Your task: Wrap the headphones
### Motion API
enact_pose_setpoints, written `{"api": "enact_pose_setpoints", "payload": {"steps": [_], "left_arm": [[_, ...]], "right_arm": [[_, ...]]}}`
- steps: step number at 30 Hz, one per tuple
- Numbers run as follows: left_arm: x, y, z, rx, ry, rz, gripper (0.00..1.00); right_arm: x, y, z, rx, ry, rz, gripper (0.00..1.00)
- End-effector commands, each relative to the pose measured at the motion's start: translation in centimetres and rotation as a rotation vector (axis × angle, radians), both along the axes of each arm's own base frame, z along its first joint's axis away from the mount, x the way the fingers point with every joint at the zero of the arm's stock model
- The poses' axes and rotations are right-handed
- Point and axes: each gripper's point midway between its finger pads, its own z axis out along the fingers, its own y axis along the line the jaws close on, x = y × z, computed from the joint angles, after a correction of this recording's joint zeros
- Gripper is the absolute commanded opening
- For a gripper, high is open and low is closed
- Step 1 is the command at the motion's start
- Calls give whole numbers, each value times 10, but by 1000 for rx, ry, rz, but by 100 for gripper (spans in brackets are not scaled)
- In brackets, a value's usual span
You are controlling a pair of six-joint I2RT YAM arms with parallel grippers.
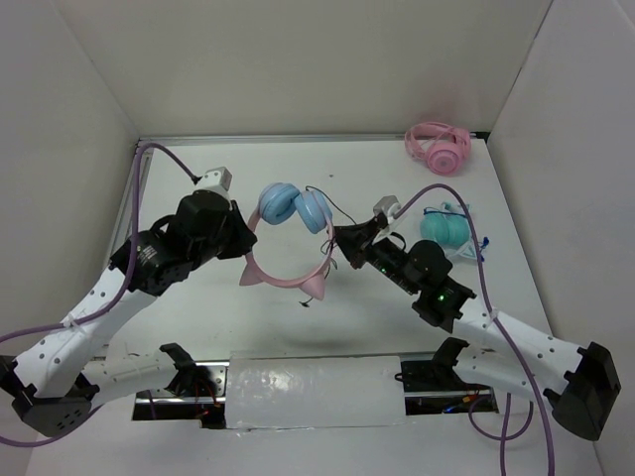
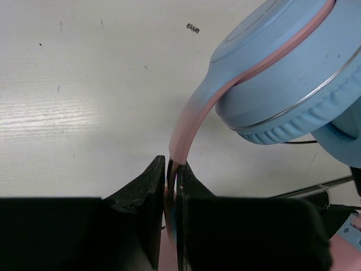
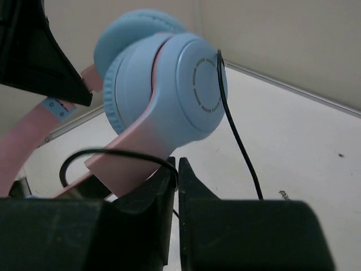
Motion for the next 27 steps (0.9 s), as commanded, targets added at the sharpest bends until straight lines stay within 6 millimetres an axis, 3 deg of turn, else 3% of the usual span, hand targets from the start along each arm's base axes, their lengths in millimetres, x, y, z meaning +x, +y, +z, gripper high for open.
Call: {"api": "enact_pose_setpoints", "payload": {"steps": [1, 2, 9, 14, 18, 24, 27], "left_arm": [[6, -3, 12, -76, -33, 37, 0], [5, 0, 6, -71, -7, 61, 0], [7, 19, -25, -51, 77, 151, 0], [11, 31, -44, -65, 121, 190, 0], [14, 37, -58, -65, 143, 201, 0], [15, 52, -72, -44, 181, 252, 0], [13, 61, -74, -45, 187, 287, 0]], "right_arm": [[-5, -10, 39, 77, -83, -24, 9], [-3, -15, 41, 82, -74, -50, 0], [-18, -35, 58, 115, -41, -66, 0], [-40, -45, 91, 178, -75, -12, 0], [-45, -58, 120, 256, -74, -36, 0], [-33, -104, 170, 423, -60, -214, 0], [-21, -133, 178, 486, -28, -332, 0]]}}
